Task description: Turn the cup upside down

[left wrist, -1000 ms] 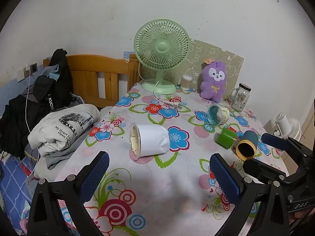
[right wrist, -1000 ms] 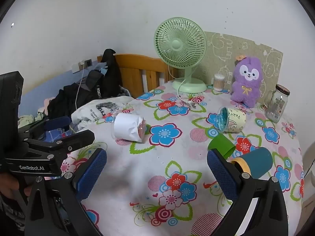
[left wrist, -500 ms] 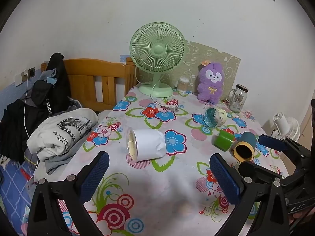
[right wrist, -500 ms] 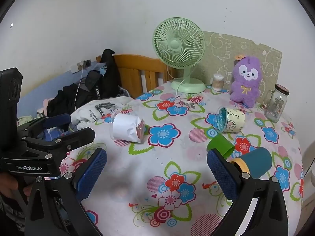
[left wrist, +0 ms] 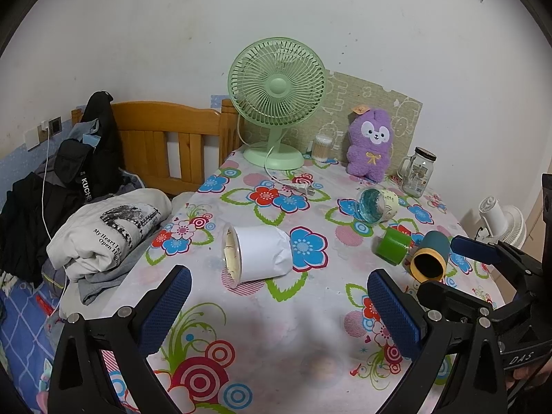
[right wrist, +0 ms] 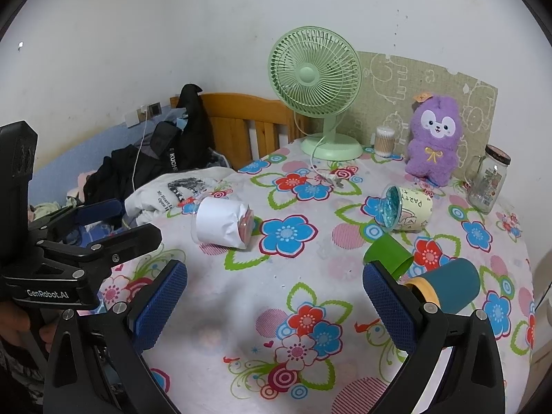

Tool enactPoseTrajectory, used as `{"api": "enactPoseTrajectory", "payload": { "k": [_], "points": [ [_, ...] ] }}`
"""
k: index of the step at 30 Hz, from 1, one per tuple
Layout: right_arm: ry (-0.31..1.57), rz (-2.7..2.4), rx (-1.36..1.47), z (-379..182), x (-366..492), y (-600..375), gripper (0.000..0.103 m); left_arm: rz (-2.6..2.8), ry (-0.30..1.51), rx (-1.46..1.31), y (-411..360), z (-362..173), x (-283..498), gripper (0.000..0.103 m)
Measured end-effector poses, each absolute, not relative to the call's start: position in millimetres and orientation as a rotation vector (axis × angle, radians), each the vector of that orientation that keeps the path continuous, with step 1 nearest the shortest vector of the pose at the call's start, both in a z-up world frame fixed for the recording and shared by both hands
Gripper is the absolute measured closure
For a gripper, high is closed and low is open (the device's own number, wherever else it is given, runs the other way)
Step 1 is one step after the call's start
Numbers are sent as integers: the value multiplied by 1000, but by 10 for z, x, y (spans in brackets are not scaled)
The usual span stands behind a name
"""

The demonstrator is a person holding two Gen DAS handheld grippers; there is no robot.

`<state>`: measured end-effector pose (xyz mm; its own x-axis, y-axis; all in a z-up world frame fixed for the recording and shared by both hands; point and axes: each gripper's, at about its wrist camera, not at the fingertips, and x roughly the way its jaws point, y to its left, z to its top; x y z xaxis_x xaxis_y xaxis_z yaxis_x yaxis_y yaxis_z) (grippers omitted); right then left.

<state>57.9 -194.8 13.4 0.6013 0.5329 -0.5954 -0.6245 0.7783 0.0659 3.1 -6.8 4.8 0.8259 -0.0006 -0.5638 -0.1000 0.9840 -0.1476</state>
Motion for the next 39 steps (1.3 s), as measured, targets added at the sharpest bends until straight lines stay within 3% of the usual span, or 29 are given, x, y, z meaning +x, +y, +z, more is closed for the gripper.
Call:
{"api": "enactPoseTrajectory", "payload": {
  "k": [27,39],
  "points": [
    [673,713,-160,82,720,-1862,1,59,615,-190,12,-14,76,0],
    [646,852,-367,26,861,-1404,1,114,682,-267,204,-304,-2,0]
  ]
}}
